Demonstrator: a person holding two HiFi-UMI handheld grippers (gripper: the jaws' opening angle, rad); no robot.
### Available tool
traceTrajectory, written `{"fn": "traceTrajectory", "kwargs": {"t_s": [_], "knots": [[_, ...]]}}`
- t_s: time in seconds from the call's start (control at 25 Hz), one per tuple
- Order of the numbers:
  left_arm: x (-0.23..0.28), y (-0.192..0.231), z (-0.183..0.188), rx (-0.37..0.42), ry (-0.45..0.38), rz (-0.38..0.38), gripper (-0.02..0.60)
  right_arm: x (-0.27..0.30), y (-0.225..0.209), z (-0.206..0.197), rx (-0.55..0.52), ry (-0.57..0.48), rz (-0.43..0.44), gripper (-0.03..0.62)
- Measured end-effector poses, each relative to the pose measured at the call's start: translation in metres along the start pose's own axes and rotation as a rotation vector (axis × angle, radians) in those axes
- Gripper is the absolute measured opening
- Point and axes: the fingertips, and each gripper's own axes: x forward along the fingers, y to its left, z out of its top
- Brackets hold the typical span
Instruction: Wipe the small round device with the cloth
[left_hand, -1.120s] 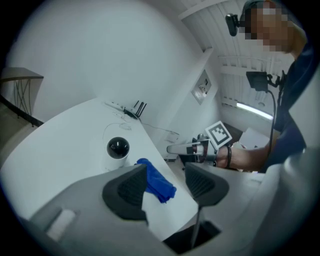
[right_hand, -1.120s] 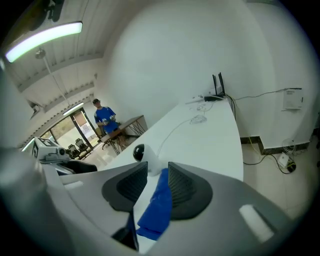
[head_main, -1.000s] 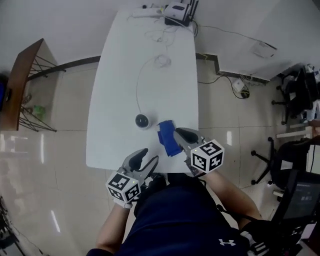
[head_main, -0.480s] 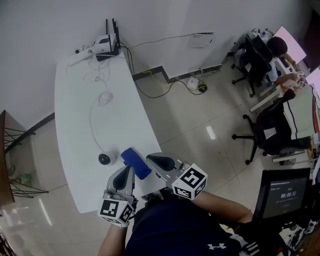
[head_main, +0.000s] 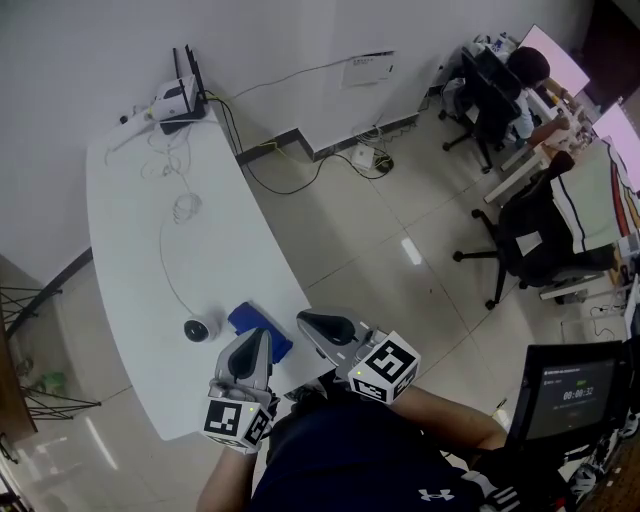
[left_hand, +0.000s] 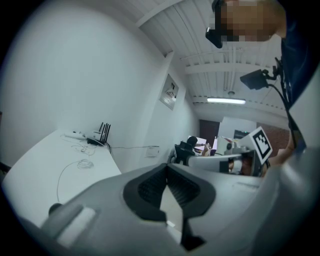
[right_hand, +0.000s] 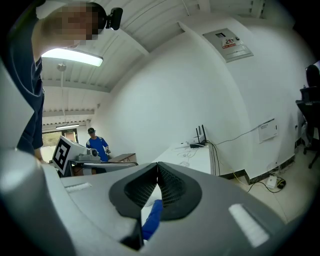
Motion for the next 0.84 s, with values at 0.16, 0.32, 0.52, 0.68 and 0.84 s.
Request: {"fn": "traceTrajectory", "kwargs": {"t_s": [0.16, 0.32, 0.52, 0.68, 0.84], "knots": [[-0.005, 0.003, -0.006, -0.007, 0.005, 0.015, 0.002, 0.003, 0.003, -0.002, -0.013, 0.01, 0.012, 0.012], [-0.014, 0.011, -0.009, 0.003, -0.017, 0.034, 0.002, 0.01, 0.01, -0.003, -0.019, 0.03, 0.028, 0.012], [-0.023, 0.011, -0.011, 0.005, -0.031, 0.077, 0.002, 0.01, 0.02, -0.003, -0.06, 0.028, 0.078, 0.012], [-0.023, 0.007, -0.005, -0.002, -0.043, 0.105, 0.002, 0.009, 0.02, 0.0, -0.107, 0.021, 0.095, 0.012], [-0.036, 0.013, -0.009, 0.006, -0.084, 0.099, 0.002, 0.018, 0.031, -0.003, -0.129, 0.033, 0.098, 0.012]]}}
